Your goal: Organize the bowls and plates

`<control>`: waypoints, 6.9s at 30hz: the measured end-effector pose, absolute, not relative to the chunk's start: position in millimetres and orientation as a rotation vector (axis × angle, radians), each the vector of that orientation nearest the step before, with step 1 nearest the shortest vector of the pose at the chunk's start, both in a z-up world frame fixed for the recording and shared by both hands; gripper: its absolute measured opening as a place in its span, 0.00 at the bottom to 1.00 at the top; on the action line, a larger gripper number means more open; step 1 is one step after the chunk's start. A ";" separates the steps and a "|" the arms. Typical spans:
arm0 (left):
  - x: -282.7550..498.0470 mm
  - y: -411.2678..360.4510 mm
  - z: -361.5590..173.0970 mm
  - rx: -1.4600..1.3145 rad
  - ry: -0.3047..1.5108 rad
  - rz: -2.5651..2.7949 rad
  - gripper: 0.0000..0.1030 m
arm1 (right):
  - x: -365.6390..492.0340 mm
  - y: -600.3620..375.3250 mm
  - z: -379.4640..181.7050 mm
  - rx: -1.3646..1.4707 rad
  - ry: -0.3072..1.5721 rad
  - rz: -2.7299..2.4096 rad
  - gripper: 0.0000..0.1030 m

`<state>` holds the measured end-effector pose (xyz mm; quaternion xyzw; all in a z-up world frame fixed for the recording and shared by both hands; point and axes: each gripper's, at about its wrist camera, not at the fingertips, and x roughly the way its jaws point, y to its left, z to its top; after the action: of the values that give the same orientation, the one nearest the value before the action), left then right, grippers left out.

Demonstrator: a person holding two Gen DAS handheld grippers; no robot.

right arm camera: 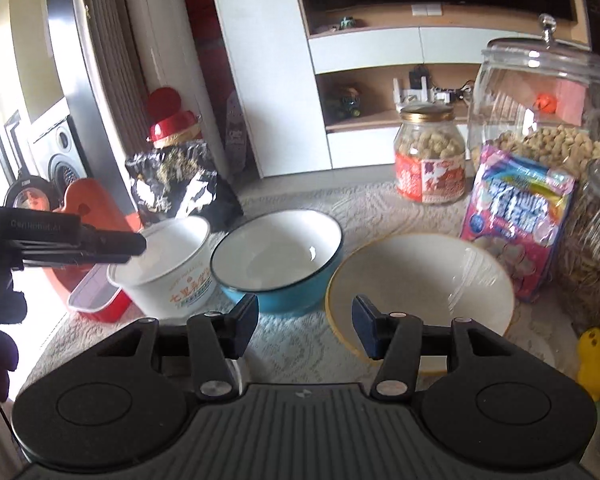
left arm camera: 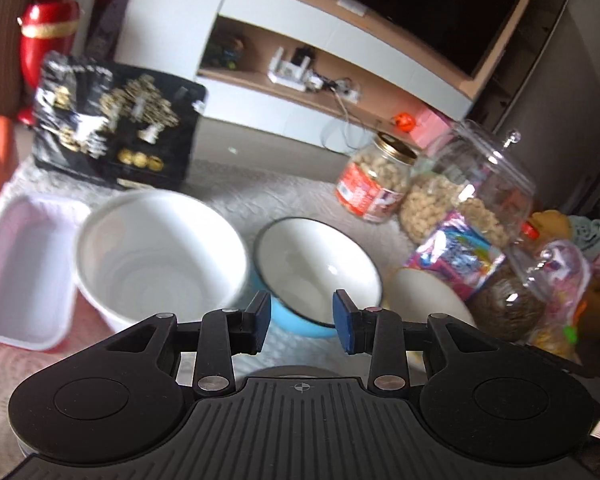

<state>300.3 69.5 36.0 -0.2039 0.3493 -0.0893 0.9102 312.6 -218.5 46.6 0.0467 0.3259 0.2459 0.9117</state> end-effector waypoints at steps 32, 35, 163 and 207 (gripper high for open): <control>420.5 -71.5 -27.1 -0.240 1.036 -0.291 0.39 | 438.5 -297.4 -32.2 0.294 0.928 0.230 0.39; 421.6 -77.1 -27.4 -0.216 1.029 -0.273 0.40 | 444.4 -297.8 -40.3 0.325 0.974 0.269 0.33; 342.4 -56.3 -26.8 -0.250 1.141 -0.364 0.24 | 346.5 -285.5 -28.4 0.080 1.047 0.377 0.27; 437.3 52.8 -18.3 -0.237 0.930 -0.214 0.44 | 492.4 -142.3 -18.5 0.132 1.297 0.418 0.34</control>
<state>437.3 52.8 -18.3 -0.1139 0.4465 -0.1027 0.8816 492.4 -142.3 -18.5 0.0610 0.5988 0.1931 0.7749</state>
